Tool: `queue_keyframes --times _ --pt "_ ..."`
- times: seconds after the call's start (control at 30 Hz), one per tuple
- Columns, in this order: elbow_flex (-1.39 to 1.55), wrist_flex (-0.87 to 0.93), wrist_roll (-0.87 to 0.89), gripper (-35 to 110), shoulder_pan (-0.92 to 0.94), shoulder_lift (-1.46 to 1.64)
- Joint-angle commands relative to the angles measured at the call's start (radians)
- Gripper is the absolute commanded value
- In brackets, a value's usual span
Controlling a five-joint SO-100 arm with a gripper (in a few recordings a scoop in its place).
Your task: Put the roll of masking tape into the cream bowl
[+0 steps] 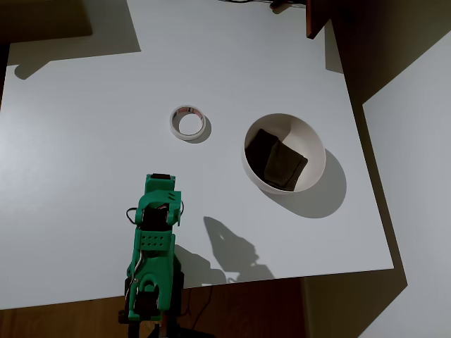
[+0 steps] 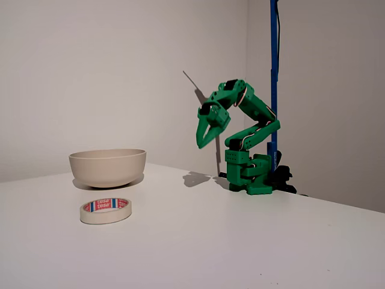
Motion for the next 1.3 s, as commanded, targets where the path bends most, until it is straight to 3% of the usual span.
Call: queue_keyframes --times 0.0,0.53,0.8,1.27 --pt "-0.330 0.084 -0.002 -8 0.038 -0.169" --pt "-1.150 0.278 -0.078 -8 0.267 -1.011" --pt "-1.609 0.393 -0.103 -8 0.219 -1.399" --pt "-1.852 0.394 -0.091 -4 0.138 -1.763"
